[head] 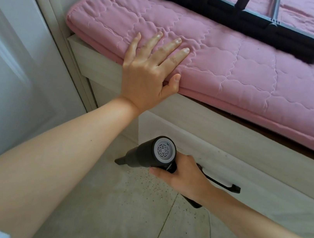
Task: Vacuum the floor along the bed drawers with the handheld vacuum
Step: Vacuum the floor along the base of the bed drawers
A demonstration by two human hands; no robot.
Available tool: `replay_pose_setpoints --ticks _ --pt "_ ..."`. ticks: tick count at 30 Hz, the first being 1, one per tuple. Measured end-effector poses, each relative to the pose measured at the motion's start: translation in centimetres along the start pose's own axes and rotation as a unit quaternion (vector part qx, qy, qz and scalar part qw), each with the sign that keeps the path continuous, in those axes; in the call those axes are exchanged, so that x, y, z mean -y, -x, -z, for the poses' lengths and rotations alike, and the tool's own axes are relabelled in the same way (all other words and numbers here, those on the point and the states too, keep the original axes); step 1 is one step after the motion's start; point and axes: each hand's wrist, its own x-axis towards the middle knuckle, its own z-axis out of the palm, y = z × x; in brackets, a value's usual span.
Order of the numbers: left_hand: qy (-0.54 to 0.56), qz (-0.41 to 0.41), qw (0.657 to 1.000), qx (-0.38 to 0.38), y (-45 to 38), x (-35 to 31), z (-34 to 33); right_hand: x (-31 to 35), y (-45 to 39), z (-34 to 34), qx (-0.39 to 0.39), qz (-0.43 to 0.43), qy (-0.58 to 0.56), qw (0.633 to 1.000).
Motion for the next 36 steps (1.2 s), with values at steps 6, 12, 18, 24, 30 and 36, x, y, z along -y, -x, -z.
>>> replay_pose_setpoints --ticks 6,12,18,24,30,36 --pt "0.001 0.000 1.000 -0.009 -0.1 -0.1 0.0 -0.5 0.7 0.6 -0.004 0.000 0.021 1.000" --pt "0.002 0.001 1.000 -0.008 0.0 -0.1 -0.1 -0.7 0.4 0.5 -0.027 -0.007 0.028 0.999" --pt "0.002 0.002 1.000 -0.011 0.0 -0.1 -0.1 -1.0 0.2 0.4 -0.044 -0.004 0.052 0.998" --pt "0.000 0.004 1.000 -0.011 -0.1 0.0 -0.1 -0.4 0.0 0.4 -0.069 0.012 0.066 0.995" --pt "-0.002 0.001 1.000 -0.010 -0.2 0.0 -0.2 0.0 -0.9 -0.2 -0.086 0.012 0.094 0.992" --pt "-0.002 0.005 1.000 -0.006 -0.1 -0.1 -0.1 0.3 -1.3 -0.6 -0.098 0.013 0.106 0.989"
